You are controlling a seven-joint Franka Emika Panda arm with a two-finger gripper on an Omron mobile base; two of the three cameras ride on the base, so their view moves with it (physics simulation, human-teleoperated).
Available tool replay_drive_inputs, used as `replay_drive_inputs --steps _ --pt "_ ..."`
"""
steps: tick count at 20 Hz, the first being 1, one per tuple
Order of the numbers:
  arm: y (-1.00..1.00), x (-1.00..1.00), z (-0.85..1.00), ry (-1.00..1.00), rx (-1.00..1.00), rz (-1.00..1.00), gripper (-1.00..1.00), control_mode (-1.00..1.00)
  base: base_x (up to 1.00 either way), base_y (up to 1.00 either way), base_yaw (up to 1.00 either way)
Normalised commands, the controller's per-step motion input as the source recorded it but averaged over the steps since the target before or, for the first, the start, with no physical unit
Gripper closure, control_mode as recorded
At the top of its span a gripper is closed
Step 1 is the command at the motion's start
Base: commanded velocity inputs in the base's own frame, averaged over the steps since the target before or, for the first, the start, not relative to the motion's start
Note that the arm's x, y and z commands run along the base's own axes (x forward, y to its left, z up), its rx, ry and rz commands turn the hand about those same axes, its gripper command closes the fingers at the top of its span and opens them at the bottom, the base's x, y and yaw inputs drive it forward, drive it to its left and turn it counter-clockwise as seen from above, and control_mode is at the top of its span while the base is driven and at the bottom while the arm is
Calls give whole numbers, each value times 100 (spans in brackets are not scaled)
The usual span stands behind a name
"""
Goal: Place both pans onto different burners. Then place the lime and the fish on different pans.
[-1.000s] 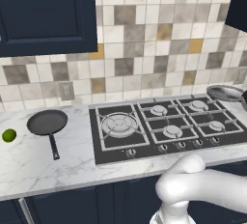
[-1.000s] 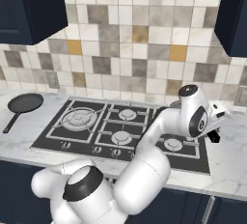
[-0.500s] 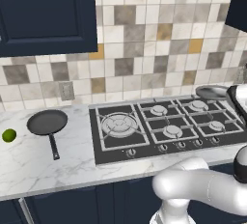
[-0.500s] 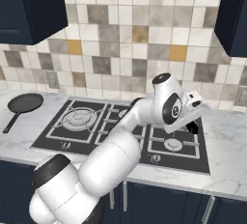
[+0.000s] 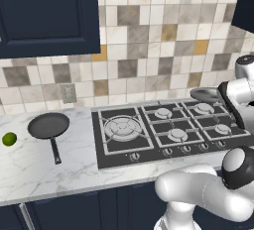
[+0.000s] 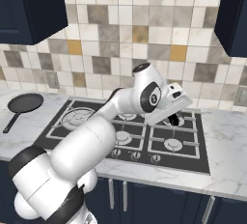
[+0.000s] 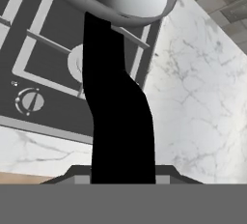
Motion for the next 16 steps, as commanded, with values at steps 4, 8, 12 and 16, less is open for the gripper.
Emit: replay_drive_inputs --steps 4,8,12,16 --pt "43 0 3 0 0 0 100 -100 0 0 0" --pt "39 0 -1 0 0 0 100 -100 0 0 0" --pt "26 0 -9 -1 0 7 100 -100 0 0 0" --pt "5 0 -36 -7 0 18 100 -100 0 0 0"
